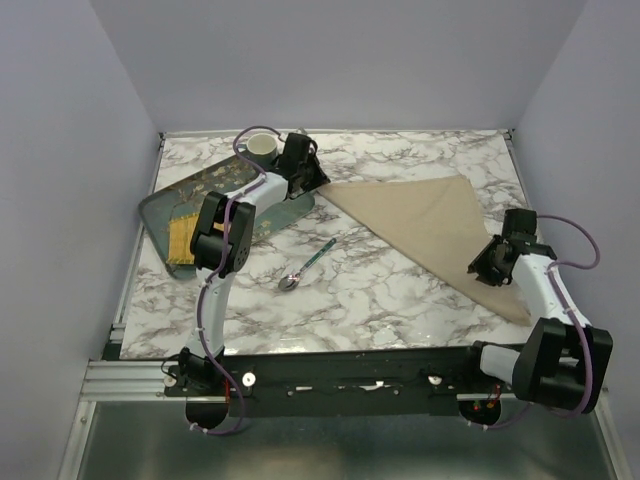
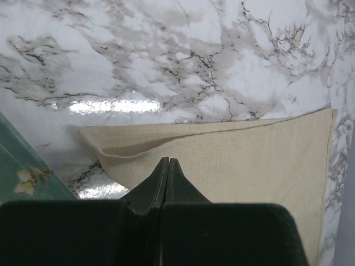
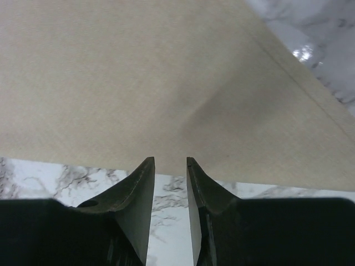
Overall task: Fold the napkin, place the utensils inside, and roll it up
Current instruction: Fold the napkin, then grab a utensil with the right arm
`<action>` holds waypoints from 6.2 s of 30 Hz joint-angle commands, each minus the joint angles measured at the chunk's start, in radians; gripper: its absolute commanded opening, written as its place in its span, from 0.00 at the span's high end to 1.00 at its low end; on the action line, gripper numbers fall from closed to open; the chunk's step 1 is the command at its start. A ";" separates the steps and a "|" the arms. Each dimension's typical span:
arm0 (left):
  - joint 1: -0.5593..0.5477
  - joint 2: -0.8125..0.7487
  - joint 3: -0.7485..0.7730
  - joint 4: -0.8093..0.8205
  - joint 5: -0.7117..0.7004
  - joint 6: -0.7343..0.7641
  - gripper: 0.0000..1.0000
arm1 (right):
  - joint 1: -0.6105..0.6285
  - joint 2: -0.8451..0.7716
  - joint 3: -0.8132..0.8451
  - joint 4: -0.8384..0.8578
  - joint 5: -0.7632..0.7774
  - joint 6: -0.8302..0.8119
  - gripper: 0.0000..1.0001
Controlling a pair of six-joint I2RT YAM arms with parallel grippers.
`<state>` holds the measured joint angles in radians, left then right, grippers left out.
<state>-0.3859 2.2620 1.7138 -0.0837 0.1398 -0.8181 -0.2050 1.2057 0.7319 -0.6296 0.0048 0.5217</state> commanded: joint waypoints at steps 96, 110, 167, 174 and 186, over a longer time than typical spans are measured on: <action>0.035 -0.959 -0.537 -0.134 0.049 0.099 0.18 | 0.722 0.185 0.420 -0.056 0.124 0.378 0.28; 0.030 -1.366 -0.664 -0.329 -0.069 0.251 0.12 | 1.067 0.850 0.995 -0.343 0.120 0.935 0.34; -0.001 -1.394 -0.710 -0.304 -0.034 0.258 0.10 | 1.156 1.117 1.155 -0.367 0.213 1.003 0.74; 0.001 -1.441 -0.805 -0.355 -0.080 0.260 0.04 | 1.156 1.027 1.114 -0.317 0.248 0.919 0.99; 0.007 -1.463 -1.112 -0.167 0.177 0.122 0.01 | 1.099 0.612 0.718 -0.157 0.310 1.052 0.99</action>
<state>-0.3809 0.7647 0.6693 -0.3927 0.1299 -0.6147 0.9226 1.9377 1.5482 -0.8749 0.2512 1.5024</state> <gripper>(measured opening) 0.985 0.027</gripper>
